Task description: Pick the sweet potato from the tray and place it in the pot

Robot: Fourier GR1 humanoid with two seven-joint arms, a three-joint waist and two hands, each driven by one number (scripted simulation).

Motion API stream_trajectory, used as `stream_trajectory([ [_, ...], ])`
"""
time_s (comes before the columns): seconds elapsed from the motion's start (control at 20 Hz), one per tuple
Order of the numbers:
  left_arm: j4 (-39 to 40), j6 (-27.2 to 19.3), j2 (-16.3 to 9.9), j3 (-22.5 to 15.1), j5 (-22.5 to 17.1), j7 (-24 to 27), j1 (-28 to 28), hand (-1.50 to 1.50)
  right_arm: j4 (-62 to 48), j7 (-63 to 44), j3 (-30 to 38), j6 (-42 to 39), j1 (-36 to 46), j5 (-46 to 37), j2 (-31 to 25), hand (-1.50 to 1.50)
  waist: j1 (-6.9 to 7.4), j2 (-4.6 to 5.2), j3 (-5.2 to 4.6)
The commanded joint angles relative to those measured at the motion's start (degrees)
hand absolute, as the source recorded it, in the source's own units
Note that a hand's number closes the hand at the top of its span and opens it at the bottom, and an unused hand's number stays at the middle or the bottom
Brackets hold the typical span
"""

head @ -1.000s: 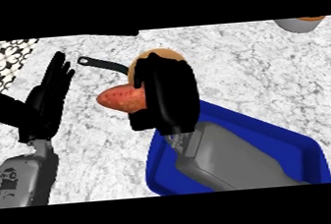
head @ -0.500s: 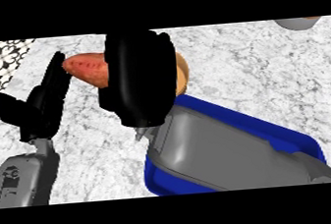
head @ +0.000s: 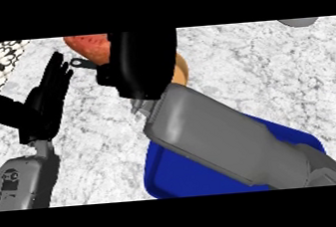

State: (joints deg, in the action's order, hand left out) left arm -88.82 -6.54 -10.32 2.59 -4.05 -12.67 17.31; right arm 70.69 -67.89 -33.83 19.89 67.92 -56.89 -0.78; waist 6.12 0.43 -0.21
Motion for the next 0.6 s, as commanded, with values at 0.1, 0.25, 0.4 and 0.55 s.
stream_trajectory([
  [0.1, 0.08, -0.64, -0.17, 1.20, 0.09, 1.38, -0.57, 0.00, -12.90, -10.19, -1.93, 1.16, 3.26, -5.10, 0.74, 1.50, -1.92, -0.02, -0.07],
  [0.25, -0.44, -1.91, 1.47, -0.59, 1.53, 1.23, -1.19, 0.00, -18.01, -11.63, -4.02, 0.92, 2.73, -7.95, 0.74, 1.50, -2.20, 0.04, -0.01],
  [0.4, -1.48, -1.17, 0.54, 0.32, 0.53, 0.22, -1.61, 0.00, -22.96, -10.94, -3.18, 2.33, 3.09, -6.78, 0.74, 1.50, -1.83, 0.20, 0.05],
  [0.55, -1.00, -0.35, -0.44, 1.27, -0.11, -0.04, -1.26, 0.00, -25.38, -8.88, -2.48, 4.70, 2.69, -4.64, 0.74, 1.50, -2.33, 0.25, 0.11],
])
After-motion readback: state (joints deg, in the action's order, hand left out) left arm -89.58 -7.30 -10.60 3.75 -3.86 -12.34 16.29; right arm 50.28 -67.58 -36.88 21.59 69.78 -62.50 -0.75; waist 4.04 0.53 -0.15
